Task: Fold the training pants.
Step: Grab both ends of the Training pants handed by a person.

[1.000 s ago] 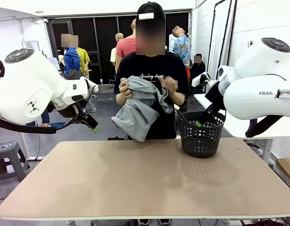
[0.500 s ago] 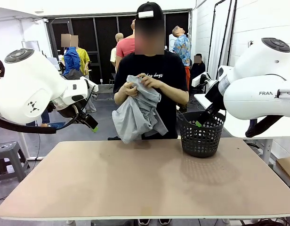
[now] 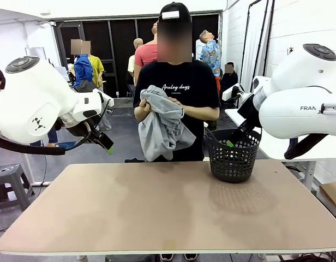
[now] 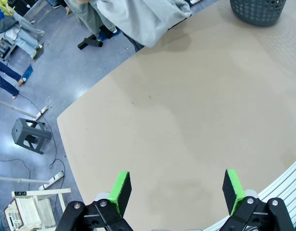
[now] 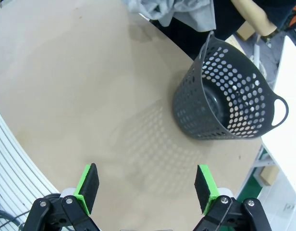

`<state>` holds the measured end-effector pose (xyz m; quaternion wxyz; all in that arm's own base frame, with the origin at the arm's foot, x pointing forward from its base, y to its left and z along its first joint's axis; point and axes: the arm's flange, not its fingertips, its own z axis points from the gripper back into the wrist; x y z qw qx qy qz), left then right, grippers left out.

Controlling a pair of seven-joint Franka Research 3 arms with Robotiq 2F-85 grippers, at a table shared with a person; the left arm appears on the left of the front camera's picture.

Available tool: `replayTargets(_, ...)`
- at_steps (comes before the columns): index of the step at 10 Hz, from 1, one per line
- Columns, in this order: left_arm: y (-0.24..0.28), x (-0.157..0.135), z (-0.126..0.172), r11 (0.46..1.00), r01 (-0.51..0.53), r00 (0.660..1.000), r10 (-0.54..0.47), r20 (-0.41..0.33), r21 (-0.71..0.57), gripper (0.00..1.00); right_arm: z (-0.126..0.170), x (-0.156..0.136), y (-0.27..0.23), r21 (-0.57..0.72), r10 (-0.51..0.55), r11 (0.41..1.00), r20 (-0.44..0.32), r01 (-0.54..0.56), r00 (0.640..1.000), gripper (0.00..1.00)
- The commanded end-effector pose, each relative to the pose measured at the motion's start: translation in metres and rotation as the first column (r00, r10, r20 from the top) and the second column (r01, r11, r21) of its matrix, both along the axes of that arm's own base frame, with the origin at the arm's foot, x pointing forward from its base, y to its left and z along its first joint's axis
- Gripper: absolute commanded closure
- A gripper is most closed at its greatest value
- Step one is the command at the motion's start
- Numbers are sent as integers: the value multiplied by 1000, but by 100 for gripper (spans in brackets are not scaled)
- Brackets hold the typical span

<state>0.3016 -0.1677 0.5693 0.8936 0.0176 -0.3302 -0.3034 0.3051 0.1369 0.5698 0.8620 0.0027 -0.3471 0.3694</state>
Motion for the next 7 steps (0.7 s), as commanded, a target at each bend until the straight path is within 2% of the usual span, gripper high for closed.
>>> replayTargets(1, 1, 0, 0, 1000, 6, 1000, -6, 2, 8, 0, 0, 0, 0, 3, 1, 1000, -4, -1, 1000, 0)
replayTargets(7, 1, 0, 0, 1000, 6, 1000, -6, 2, 8, 0, 0, 0, 0, 3, 1, 1000, -4, -1, 1000, 0)
